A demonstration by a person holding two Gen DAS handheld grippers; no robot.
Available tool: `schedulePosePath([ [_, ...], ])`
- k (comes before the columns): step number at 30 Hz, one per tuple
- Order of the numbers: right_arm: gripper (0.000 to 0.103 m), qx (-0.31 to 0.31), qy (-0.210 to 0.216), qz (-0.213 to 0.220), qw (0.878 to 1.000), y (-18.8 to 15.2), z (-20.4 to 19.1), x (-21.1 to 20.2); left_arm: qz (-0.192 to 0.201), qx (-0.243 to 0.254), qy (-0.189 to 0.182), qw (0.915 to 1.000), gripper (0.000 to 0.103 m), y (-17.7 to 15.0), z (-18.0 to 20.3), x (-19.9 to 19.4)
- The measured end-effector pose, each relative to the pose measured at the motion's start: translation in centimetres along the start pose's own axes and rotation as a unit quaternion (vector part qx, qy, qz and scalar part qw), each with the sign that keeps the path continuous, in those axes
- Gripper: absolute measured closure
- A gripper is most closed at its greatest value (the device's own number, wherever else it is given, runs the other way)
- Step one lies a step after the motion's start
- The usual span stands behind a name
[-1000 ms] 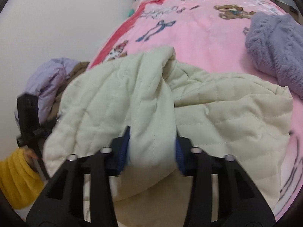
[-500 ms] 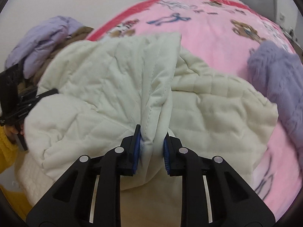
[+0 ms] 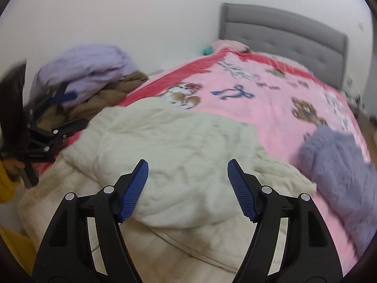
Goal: Fold large clothes
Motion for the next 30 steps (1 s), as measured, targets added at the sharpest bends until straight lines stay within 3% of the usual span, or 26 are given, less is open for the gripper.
schedulePosePath([
  [4, 0.028, -0.027, 0.006, -0.039, 0.999, -1.5, -0.9, 3.1, -0.045, 0.025, -0.061, 0.9968, 0.009, -0.8, 1.5, 4.2],
  [7, 0.024, -0.044, 0.017, -0.079, 0.996, -3.5, -1.0, 4.8, -0.095, 0.067, -0.093, 0.9889, 0.009, -3.8, 2.3, 6.5],
  [11, 0.023, -0.048, 0.036, -0.093, 0.994, -5.1, -1.0, 5.8, -0.112, 0.049, -0.124, 0.9847, 0.009, -5.7, 2.0, 6.8],
  [24, 0.020, -0.026, 0.040, -0.108, 0.993, -6.1, -0.4, 7.9, -0.116, 0.030, -0.141, 0.9828, 0.008, -7.2, 1.7, 8.2],
  [28, 0.019, -0.013, 0.028, -0.088, 0.996, -4.2, -0.5, 5.0, -0.086, 0.049, -0.103, 0.9897, 0.008, -5.0, 1.6, 5.5],
  [30, 0.012, -0.009, 0.011, -0.082, 0.997, -3.9, -0.5, 2.8, -0.074, 0.053, -0.075, 0.9930, 0.008, -4.3, 1.3, 3.3],
])
Point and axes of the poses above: each gripper's, at about its wrist camera, not at the fingertips, and x roughly the way its jaws point, z to its right, y to its top, the point moved 1 cm from there along x, roughly the way its jaws point
